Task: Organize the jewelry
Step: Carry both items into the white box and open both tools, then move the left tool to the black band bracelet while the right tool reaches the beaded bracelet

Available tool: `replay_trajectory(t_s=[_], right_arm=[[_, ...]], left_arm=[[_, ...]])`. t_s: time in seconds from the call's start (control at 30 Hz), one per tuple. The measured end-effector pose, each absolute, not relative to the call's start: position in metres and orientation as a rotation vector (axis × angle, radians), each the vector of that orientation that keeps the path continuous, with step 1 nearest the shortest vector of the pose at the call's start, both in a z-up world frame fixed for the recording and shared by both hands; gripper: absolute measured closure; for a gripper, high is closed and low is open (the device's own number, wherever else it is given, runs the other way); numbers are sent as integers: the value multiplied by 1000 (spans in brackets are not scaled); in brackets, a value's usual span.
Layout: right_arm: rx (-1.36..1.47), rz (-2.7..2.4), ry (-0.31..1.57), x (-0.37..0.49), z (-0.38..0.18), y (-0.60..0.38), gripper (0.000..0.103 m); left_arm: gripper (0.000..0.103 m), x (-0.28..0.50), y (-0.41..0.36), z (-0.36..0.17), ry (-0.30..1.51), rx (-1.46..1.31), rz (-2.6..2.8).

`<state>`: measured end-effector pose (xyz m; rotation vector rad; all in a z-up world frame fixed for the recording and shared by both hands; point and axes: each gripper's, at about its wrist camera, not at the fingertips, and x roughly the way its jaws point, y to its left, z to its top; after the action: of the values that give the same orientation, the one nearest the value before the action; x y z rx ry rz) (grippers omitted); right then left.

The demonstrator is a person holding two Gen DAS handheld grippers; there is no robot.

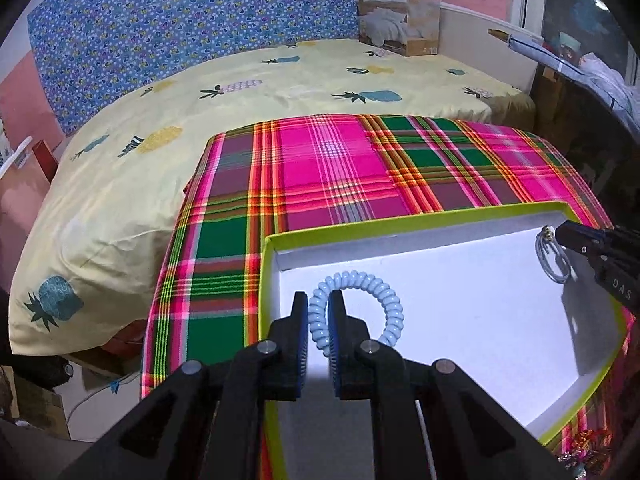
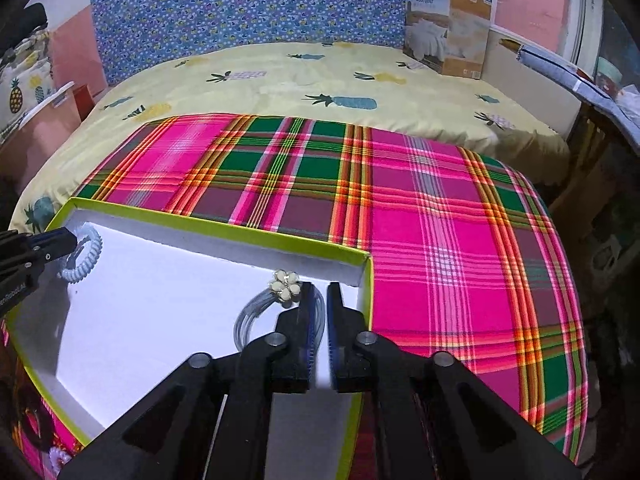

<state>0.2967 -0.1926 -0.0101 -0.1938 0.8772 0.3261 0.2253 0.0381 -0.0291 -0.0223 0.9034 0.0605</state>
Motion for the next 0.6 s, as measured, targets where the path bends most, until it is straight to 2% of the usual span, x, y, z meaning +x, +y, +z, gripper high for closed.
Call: replay_trajectory(t_s=[0.1, 0.17, 0.6], right_arm=[[-203, 323, 859, 290, -4, -191, 87], [-204, 328, 848, 284, 2, -191, 87], [-175, 368, 757, 198, 47, -207, 86]], left_arm=[[84, 220, 41, -24, 892, -44, 47], [81, 214, 41, -18, 878, -48, 45], [77, 142, 37, 16, 786, -78, 27]])
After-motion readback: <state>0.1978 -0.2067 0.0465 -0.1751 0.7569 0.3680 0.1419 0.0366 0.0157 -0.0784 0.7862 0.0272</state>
